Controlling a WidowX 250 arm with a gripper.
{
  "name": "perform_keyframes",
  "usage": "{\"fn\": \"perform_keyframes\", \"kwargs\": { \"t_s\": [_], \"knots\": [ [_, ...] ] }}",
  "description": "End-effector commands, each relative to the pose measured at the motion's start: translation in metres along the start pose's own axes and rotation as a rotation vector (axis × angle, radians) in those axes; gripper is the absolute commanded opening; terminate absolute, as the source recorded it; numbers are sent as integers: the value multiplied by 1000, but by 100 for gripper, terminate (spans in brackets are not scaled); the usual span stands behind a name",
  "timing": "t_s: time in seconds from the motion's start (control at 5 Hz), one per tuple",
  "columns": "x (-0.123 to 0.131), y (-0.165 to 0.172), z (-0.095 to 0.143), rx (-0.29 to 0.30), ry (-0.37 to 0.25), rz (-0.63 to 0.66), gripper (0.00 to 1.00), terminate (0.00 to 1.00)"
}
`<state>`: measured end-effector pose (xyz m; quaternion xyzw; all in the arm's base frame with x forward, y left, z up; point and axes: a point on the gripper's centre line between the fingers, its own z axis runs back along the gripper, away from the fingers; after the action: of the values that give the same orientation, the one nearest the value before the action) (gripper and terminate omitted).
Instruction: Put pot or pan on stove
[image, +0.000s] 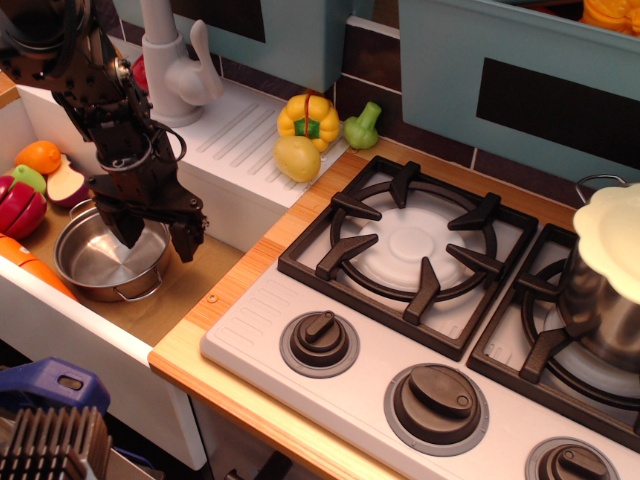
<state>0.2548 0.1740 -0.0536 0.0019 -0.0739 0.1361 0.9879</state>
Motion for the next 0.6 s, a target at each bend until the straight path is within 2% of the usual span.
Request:
{"fn": "perform_keyframes", "kwargs": {
  "t_s": [0.0, 0.2, 0.4],
  "knots": [
    [9, 11, -3, 12, -27, -11, 100, 0],
    [8, 11, -9, 9, -30, -11, 100, 0],
    [9, 9, -9, 37, -34, -8, 0, 0]
  ]
}}
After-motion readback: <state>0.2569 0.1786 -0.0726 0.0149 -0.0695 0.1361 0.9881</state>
